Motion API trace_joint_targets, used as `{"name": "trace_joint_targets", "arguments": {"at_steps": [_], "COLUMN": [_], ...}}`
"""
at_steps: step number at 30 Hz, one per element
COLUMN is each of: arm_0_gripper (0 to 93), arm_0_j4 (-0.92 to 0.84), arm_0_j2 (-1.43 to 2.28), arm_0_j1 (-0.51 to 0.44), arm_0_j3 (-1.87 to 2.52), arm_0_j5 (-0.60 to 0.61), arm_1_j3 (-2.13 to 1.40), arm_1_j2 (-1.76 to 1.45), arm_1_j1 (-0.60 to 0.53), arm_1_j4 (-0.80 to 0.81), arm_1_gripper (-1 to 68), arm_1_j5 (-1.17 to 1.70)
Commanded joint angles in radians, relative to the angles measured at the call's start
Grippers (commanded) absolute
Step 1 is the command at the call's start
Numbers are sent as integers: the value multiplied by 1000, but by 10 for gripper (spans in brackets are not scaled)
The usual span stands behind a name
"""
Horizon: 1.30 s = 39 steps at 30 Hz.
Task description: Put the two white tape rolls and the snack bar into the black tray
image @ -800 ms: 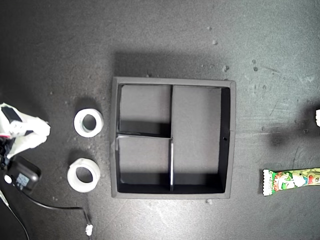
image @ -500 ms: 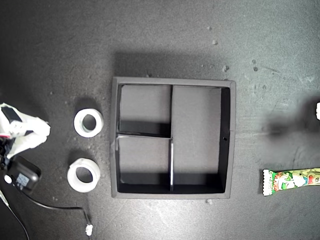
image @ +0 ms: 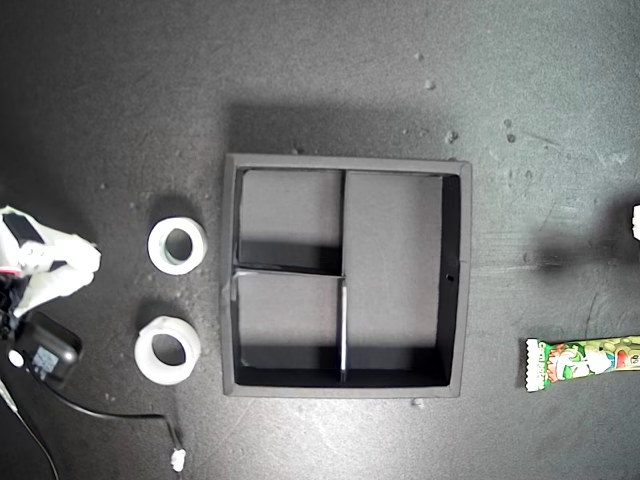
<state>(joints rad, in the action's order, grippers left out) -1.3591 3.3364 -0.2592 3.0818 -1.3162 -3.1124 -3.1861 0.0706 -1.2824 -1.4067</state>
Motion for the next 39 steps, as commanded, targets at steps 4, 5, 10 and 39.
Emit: {"name": "trace_joint_targets", "arguments": {"at_steps": [4,5,10,39], "arm_0_gripper": [2,2,2,0], "arm_0_j4": [-35,-35,-35,336], "arm_0_j2": [48,48,48,48], "arm_0_j1": [11,11,11,17], "arm_0_j3": [57,57,57,57], "arm_0_j5": [-6,-6,-6,26], "arm_1_j3": [-12,-12,-12,-12], "arm_1_j2": [6,6,6,5], "arm_1_j1": [3,3,91,-37], "arm_1_j4": [-6,-6,0,600], "arm_1_gripper": [-1,-1,-1,-3], "arm_1_j5": [-5,-5,17,471]}}
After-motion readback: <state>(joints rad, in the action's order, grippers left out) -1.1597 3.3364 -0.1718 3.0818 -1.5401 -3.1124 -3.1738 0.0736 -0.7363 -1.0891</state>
